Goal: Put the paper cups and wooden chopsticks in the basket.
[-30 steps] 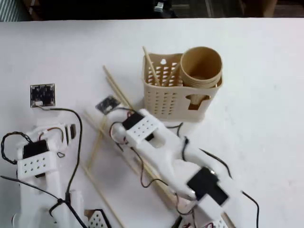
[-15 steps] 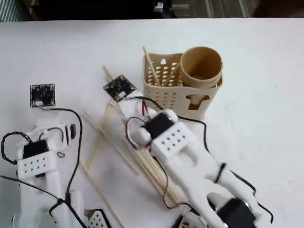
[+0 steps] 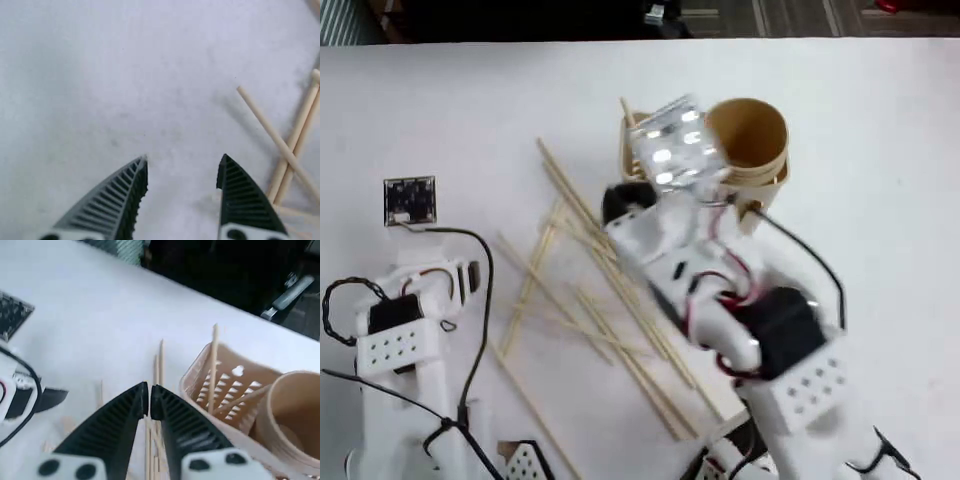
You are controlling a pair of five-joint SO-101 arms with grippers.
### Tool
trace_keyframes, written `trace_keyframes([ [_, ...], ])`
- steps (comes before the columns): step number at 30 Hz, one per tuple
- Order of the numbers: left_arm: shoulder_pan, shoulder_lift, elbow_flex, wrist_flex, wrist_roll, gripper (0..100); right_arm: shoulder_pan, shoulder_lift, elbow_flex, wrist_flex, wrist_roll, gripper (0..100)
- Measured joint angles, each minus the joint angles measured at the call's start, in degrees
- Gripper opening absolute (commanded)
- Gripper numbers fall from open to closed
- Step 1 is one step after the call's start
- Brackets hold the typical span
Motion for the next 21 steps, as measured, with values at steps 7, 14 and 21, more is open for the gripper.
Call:
trace_keyframes([
  [7,0.0,0.0,0.8,-0.4,0.0,23,4.7,-0.1,-5.3,-1.8,0.0,1.7],
  [14,0.1,0.0,1.0,-1.3,0.0,23,4.8,-0.1,-4.0,0.7,0.0,1.8],
  [21,0.1,0.0,1.0,-1.3,0.0,23,-2.1,-0.1,5.6,7.0,6.3,1.8],
])
